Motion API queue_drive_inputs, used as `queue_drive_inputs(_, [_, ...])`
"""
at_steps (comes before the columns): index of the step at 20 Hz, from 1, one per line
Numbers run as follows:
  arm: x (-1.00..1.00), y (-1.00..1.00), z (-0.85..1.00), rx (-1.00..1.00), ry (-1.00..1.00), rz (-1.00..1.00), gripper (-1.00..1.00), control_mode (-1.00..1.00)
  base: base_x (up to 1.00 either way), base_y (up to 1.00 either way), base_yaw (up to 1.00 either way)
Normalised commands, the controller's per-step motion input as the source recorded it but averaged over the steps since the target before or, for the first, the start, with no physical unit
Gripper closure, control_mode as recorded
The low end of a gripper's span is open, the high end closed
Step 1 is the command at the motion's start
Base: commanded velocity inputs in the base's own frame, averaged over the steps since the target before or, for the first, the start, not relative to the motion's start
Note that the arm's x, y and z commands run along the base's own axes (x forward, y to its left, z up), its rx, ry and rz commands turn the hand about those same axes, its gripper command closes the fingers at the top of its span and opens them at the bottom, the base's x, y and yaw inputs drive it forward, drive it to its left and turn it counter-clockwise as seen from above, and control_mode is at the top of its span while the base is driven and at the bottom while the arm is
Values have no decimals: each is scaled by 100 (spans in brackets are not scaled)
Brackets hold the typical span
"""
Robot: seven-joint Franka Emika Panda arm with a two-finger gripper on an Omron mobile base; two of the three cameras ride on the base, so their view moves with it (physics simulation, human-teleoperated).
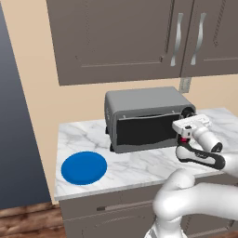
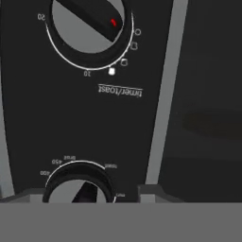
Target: Pull the toaster oven rack outwards. Pick up the baguette from the plate and place it on the toaster oven rack. Close the toaster oven door fully and set the temperature to the lowest setting.
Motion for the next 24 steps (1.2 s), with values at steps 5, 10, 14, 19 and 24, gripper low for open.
queue_drive_inputs(5, [31,-10,-3,-36,0,65,100,-100,0,0,0])
queue_drive_inputs(10, [10,-16,-4,-44,0,62,100,-100,0,0,0])
queue_drive_inputs(14, [6,-4,-4,-50,0,61,100,-100,0,0,0])
queue_drive_inputs(19, [14,0,-18,-52,0,63,100,-100,0,0,0])
queue_drive_inputs(24, [15,-3,-18,-52,0,68,100,-100,0,0,0])
